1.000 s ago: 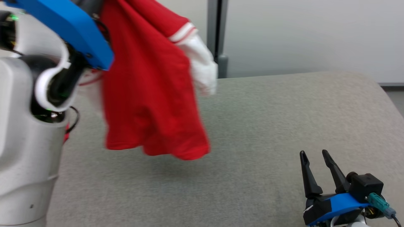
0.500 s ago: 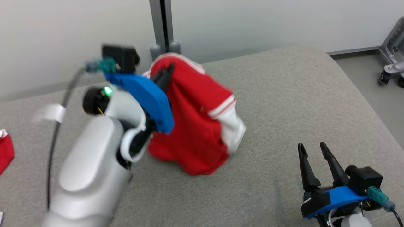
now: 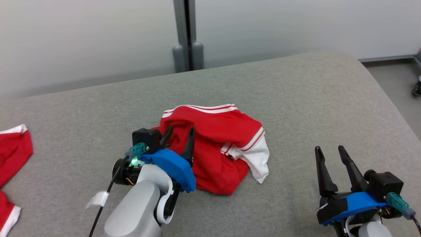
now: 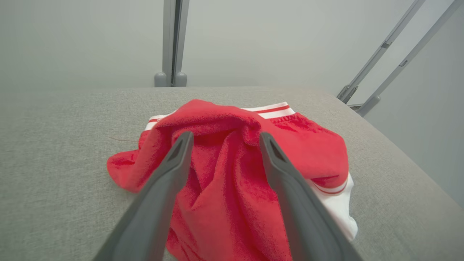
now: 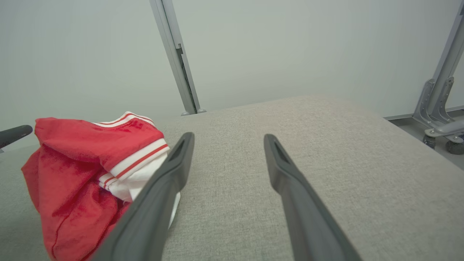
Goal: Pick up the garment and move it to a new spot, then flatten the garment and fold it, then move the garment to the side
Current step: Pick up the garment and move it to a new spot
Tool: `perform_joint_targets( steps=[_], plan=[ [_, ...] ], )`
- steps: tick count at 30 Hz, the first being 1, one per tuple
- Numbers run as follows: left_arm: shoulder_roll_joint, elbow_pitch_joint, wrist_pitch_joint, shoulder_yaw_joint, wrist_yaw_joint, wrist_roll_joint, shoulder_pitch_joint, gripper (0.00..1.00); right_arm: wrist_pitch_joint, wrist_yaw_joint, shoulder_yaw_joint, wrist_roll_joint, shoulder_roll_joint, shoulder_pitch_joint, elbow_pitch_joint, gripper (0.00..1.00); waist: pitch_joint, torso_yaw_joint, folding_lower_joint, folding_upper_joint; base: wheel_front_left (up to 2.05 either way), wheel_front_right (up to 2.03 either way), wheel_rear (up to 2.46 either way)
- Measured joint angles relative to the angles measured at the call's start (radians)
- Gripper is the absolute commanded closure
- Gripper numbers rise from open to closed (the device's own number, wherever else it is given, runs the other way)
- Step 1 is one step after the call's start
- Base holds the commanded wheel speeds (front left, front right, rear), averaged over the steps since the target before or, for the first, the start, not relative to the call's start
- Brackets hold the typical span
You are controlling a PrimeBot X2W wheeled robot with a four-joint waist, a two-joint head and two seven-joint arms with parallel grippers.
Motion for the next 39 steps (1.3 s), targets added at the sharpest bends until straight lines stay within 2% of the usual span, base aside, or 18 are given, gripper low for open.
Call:
perform_joint_targets(
  steps=[5, 7, 11, 13, 17, 21, 28, 39],
  plan=[
    [0.01, -0.021, -0.166, 0.009, -0.019, 0.02, 0.042, 0.0, 0.006, 0.0, -0.013, -0.013, 0.0, 0.017, -0.013, 0.0, -0.021, 0.051, -0.0001, 0.0, 0.0, 0.0, 0.0],
    [0.025, -0.045, -0.202, 0.027, -0.019, 0.02, 0.069, 0.0, 0.014, 0.0, -0.021, -0.013, -0.001, 0.021, -0.017, 0.0, -0.031, 0.07, -0.0001, 0.0, 0.0, 0.0, 0.0],
    [0.044, -0.126, -0.228, 0.097, -0.017, 0.017, 0.147, 0.0, 0.023, 0.0, -0.026, -0.013, 0.0, 0.037, -0.022, 0.0, -0.054, 0.102, -0.0001, 0.0, 0.0, 0.0, 0.0],
    [0.042, -0.216, -0.23, 0.167, -0.017, 0.023, 0.194, 0.0, 0.027, 0.0, -0.031, -0.013, 0.0, 0.042, -0.025, 0.0, -0.065, 0.117, -0.0001, 0.0, 0.0, 0.0, 0.0],
    [0.035, -0.362, -0.231, 0.294, -0.018, 0.095, 0.309, 0.0, 0.037, 0.0, -0.038, -0.013, 0.0, 0.06, -0.031, 0.0, -0.082, 0.139, -0.0001, 0.0, 0.0, 0.0, 0.0],
    [0.037, -0.417, -0.231, 0.363, -0.029, 0.195, 0.392, 0.0, 0.048, 0.0, -0.045, -0.014, 0.0, 0.07, -0.045, 0.0, -0.091, 0.156, -0.0001, 0.0, 0.0, 0.0, 0.0],
    [0.056, -0.404, -0.231, 0.397, -0.005, 0.321, 0.484, 0.0, 0.062, 0.0, -0.057, -0.039, 0.0, 0.088, -0.047, 0.0, -0.112, 0.173, -0.0001, -0.0001, 0.0, 0.0, 0.0],
    [0.083, -0.334, -0.22, 0.402, -0.029, 0.32, 0.541, 0.0, 0.098, 0.0, -0.072, -0.04, 0.0, 0.123, -0.036, 0.0, -0.127, 0.183, -0.0001, -0.0001, 0.0, 0.0, 0.0]
  ],
)
